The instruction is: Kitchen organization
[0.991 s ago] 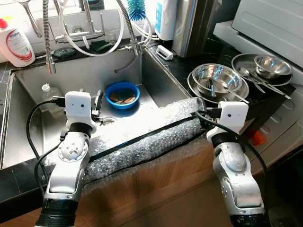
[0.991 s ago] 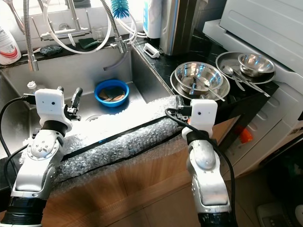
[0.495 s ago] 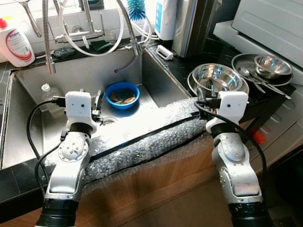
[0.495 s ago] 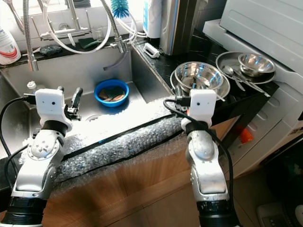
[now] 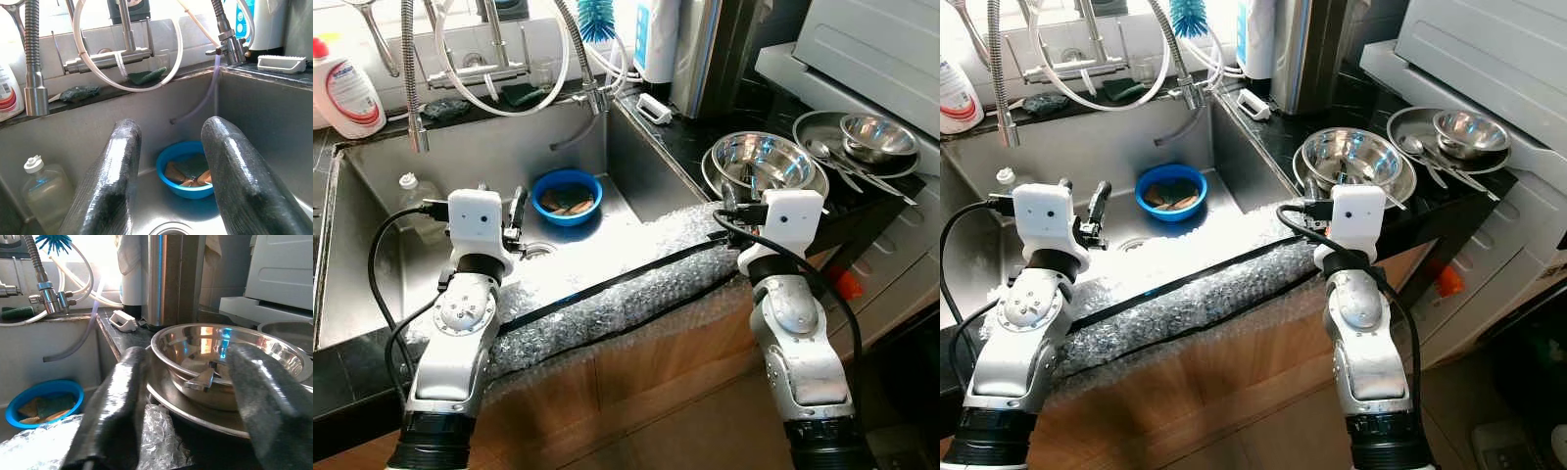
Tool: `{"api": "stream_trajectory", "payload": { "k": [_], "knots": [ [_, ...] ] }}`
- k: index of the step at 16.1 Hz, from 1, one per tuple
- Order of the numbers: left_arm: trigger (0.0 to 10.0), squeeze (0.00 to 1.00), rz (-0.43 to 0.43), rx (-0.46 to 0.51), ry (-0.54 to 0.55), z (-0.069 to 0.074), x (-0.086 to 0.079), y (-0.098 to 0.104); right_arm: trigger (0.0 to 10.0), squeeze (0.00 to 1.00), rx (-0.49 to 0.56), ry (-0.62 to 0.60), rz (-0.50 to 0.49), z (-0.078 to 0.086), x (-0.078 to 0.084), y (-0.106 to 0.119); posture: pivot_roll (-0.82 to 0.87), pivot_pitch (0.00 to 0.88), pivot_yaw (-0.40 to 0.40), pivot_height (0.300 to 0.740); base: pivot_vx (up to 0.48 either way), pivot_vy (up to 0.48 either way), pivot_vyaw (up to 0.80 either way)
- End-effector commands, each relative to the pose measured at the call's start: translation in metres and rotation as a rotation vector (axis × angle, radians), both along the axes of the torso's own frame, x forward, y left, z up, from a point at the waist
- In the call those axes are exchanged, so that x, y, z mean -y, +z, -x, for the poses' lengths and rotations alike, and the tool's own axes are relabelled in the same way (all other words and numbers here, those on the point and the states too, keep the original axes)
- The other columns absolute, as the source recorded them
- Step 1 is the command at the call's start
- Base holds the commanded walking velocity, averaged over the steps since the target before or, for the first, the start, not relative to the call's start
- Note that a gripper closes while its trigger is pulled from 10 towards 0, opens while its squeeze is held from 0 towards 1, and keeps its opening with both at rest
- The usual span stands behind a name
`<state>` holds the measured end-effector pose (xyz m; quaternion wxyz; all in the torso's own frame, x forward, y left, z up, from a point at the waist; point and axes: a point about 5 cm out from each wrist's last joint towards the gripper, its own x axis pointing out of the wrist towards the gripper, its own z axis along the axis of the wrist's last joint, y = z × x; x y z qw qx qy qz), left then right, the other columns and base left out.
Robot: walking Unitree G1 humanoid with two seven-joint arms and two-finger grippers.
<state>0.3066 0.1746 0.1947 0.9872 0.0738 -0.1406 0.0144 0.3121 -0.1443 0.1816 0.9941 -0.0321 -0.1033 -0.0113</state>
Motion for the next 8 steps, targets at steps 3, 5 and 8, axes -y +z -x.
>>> {"api": "stream_trajectory", "payload": {
  "k": [3, 5, 8],
  "knots": [
    [10.0, 0.00, -0.018, 0.029, 0.006, 0.0007, -0.0022, 0.0059, 0.0, 0.00, -0.005, 0.000, -0.009, -0.0005, -0.0006, -0.0021, -0.01, 0.079, -0.007, 0.740, 0.000, 0.000, 0.00],
    [10.0, 0.00, -0.019, 0.030, 0.005, 0.0007, -0.0021, 0.0060, 0.0, 0.00, -0.007, 0.000, -0.009, -0.0003, -0.0005, -0.0025, -0.01, 0.077, -0.006, 0.740, 0.000, 0.000, 0.00],
    [10.0, 0.00, -0.018, 0.029, 0.002, 0.0007, -0.0012, 0.0058, 0.0, 0.00, -0.006, -0.003, -0.010, -0.0001, 0.0000, -0.0026, -0.01, 0.075, -0.006, 0.740, 0.000, 0.000, 0.00]
  ]
}}
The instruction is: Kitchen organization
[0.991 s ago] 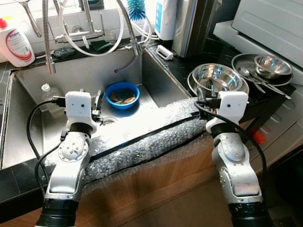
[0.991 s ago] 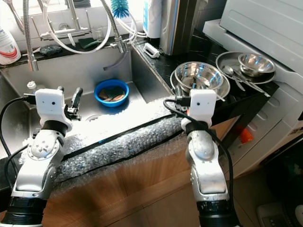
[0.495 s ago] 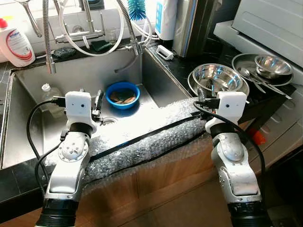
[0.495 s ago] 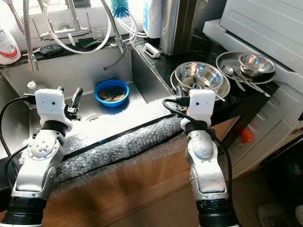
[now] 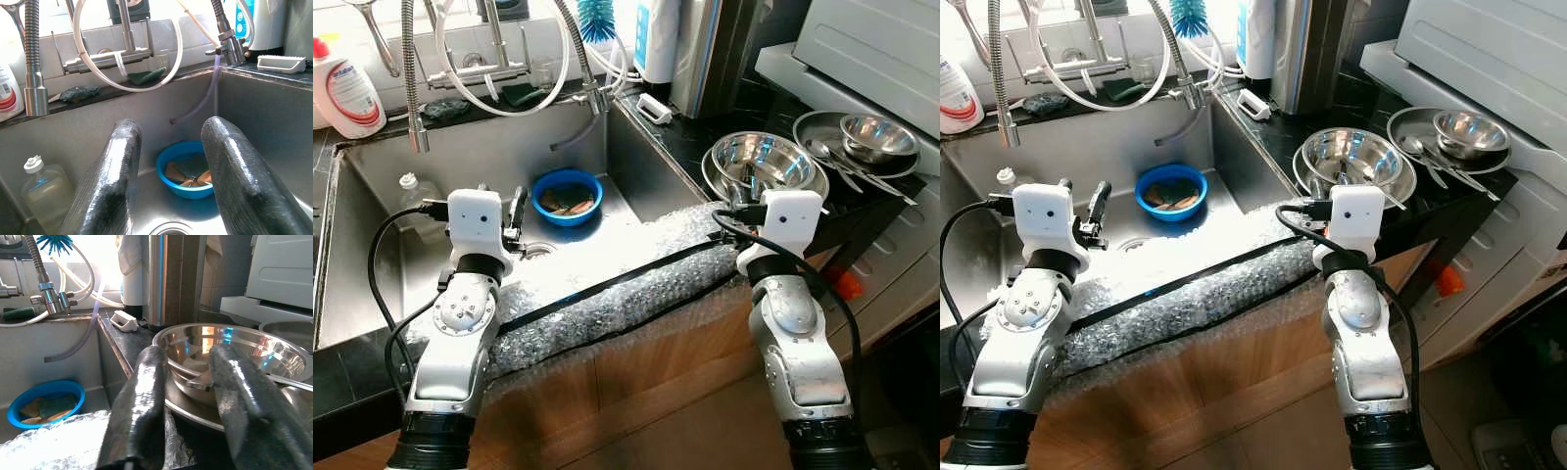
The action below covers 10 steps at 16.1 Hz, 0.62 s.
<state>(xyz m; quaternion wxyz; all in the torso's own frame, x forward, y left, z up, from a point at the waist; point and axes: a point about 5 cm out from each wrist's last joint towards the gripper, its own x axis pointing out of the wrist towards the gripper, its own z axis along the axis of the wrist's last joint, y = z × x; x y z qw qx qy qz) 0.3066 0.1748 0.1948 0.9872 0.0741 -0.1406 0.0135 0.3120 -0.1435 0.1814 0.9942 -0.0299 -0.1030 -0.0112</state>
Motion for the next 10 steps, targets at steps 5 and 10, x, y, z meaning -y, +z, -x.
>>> {"api": "stream_trajectory", "payload": {
  "k": [5, 10],
  "knots": [
    [10.0, 0.00, -0.025, 0.039, 0.006, -0.0011, -0.0043, 0.0093, 0.0, 0.00, 0.015, -0.003, -0.015, -0.0009, -0.0003, 0.0017, -0.01, 0.070, 0.002, 0.740, 0.000, 0.000, 0.00],
    [10.0, 0.00, -0.021, 0.043, 0.003, -0.0010, -0.0023, 0.0096, 0.0, 0.00, 0.044, -0.008, -0.022, -0.0007, 0.0006, 0.0075, -0.01, 0.071, 0.002, 0.740, 0.000, 0.000, 0.00]
  ]
}}
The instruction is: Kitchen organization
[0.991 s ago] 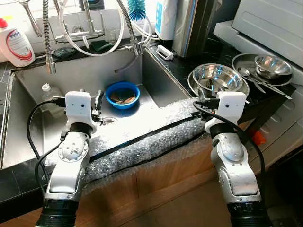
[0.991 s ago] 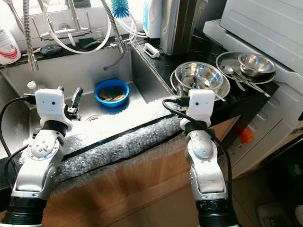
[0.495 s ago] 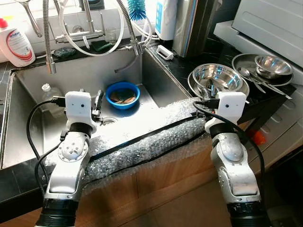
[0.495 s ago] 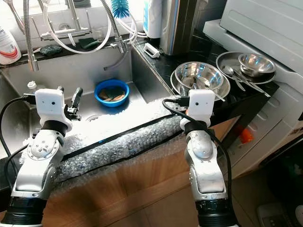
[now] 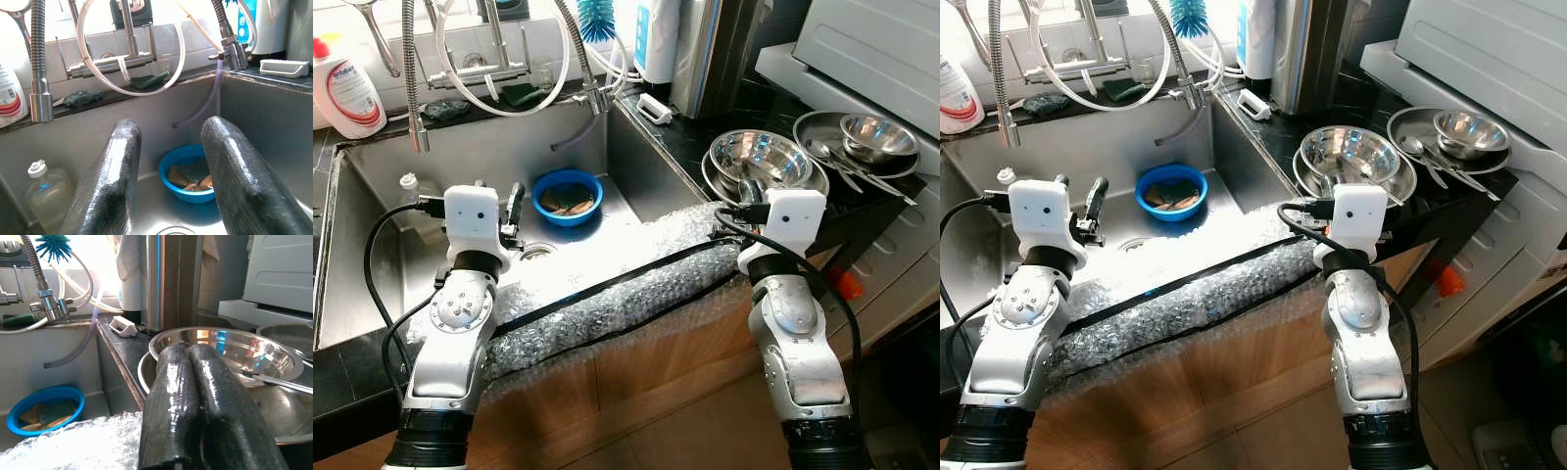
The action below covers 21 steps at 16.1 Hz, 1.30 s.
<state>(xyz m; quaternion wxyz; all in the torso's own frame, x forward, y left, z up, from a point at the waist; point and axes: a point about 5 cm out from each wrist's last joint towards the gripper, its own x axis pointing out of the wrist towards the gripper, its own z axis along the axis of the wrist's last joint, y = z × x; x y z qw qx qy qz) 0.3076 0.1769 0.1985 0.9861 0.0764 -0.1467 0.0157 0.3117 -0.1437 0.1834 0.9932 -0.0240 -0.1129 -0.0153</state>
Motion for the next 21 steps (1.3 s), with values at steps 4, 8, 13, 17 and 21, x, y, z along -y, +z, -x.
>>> {"api": "stream_trajectory", "payload": {
  "k": [4, 8, 13, 17, 21],
  "knots": [
    [10.0, 0.00, -0.015, 0.036, 0.001, 0.000, 0.000, 0.007, 0.0, 0.00, 0.050, 0.003, -0.010, -0.002, -0.001, 0.011, -0.01, 0.076, 0.001, 0.740, 0.000, 0.000, 0.00],
    [10.0, 0.00, -0.009, 0.043, 0.002, 0.000, 0.000, 0.008, 0.0, 0.00, 0.089, 0.003, 0.008, -0.002, -0.001, 0.018, -0.01, 0.080, 0.000, 0.740, 0.000, 0.000, 0.00],
    [10.0, 0.00, 0.006, 0.068, 0.008, 0.000, 0.001, 0.013, 10.0, 0.00, 0.185, 0.012, 0.095, 0.000, -0.005, 0.034, -0.02, 0.075, 0.000, 0.740, 0.000, 0.000, 0.00],
    [10.0, 0.00, 0.013, 0.085, 0.010, 0.001, 0.000, 0.016, 10.0, 0.00, 0.239, 0.022, 0.054, 0.000, -0.004, 0.049, -0.01, 0.067, 0.002, 0.740, 0.000, 0.000, 0.00],
    [10.0, 0.00, 0.137, 0.086, 0.012, 0.001, -0.002, 0.020, 10.0, 0.00, 0.290, 0.150, -0.441, -0.002, -0.003, 0.070, -0.01, 0.071, 0.000, 0.740, 0.000, 0.000, 0.00]
  ]
}}
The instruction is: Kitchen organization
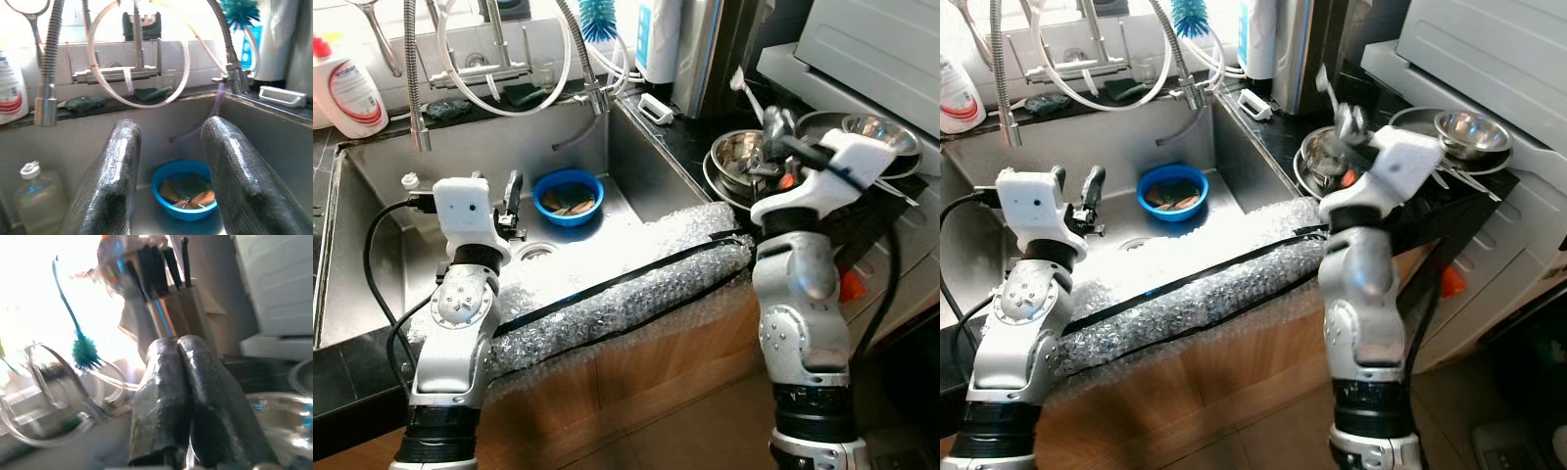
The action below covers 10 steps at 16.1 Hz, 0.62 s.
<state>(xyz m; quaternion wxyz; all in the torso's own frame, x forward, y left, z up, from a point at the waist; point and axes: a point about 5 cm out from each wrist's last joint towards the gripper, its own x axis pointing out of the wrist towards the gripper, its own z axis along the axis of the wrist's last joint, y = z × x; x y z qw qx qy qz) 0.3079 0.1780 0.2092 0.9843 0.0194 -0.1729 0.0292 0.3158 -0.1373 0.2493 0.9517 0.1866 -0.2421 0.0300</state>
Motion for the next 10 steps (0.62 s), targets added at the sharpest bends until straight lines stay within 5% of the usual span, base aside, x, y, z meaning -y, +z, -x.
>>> {"api": "stream_trajectory", "payload": {
  "k": [1, 3, 5, 10],
  "knots": [
    [10.0, 0.00, 0.040, 0.032, 0.004, 0.001, -0.002, 0.010, 10.0, 0.00, 0.003, 0.041, -0.101, 0.002, 0.004, 0.003, -0.01, 0.072, 0.000, 0.740, 0.000, 0.000, 0.00],
    [10.0, 0.00, 0.100, 0.029, -0.012, 0.001, -0.002, 0.012, 10.0, 0.00, -0.037, 0.161, -0.309, 0.000, 0.003, -0.002, -0.01, 0.077, 0.001, 0.740, 0.000, 0.000, 0.00],
    [10.0, 0.00, 0.153, 0.028, -0.019, 0.002, -0.004, 0.013, 10.0, 0.00, -0.090, 0.240, -0.411, -0.001, 0.002, -0.012, -0.01, 0.079, 0.002, 0.740, 0.000, 0.000, 0.00],
    [10.0, 0.00, 0.309, 0.001, -0.093, 0.004, -0.005, 0.013, 10.0, 0.00, -0.221, 0.463, -0.445, 0.004, -0.008, -0.040, -0.01, 0.079, 0.003, 0.740, 0.000, 0.000, 0.00]
  ]
}}
